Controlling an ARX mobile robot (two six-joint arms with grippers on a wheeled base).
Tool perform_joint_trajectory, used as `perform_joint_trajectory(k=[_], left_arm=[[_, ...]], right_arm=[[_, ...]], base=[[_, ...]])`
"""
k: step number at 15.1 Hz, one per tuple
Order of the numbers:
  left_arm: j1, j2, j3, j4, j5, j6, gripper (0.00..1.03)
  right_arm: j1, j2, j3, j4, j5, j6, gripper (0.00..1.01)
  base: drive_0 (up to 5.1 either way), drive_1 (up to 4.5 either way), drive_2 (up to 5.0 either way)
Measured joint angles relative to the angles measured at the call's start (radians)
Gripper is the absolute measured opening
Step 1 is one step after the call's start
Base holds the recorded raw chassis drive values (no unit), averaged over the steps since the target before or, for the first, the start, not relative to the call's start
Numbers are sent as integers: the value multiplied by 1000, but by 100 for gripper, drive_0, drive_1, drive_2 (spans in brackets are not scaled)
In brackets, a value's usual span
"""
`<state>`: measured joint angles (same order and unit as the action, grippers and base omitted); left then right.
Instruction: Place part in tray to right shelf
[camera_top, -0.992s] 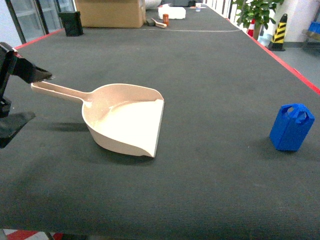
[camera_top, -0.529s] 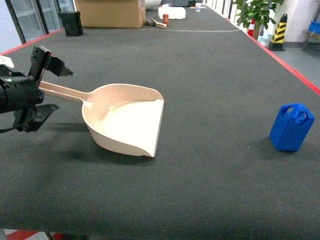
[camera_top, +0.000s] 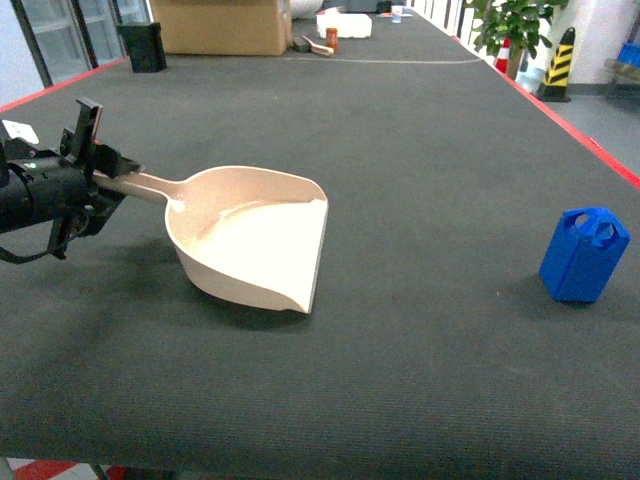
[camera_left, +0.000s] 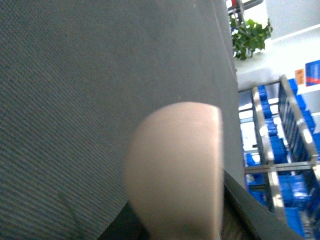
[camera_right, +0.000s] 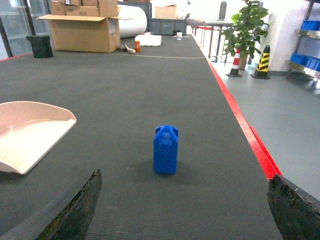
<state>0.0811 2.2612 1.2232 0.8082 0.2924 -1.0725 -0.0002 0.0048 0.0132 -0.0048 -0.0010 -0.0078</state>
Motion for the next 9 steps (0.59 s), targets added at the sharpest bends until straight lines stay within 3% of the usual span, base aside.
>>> perform_joint_trajectory(k=[1,4,7,9], left_arm=[[-5,-28,-38,49,11,-45,21],[-63,-213,-187,207,48,-104,17],[-174,-375,-289,346,57,-174,17],[-263,-406,-350,474,64,-269,17]], right_arm=[[0,0,0,0,0,0,98],[0,0,0,0,0,0,98],[0,0,0,0,0,0,98],[0,0,0,0,0,0,98]], base=[[0,0,0],[0,0,0],[0,0,0],[0,0,0]])
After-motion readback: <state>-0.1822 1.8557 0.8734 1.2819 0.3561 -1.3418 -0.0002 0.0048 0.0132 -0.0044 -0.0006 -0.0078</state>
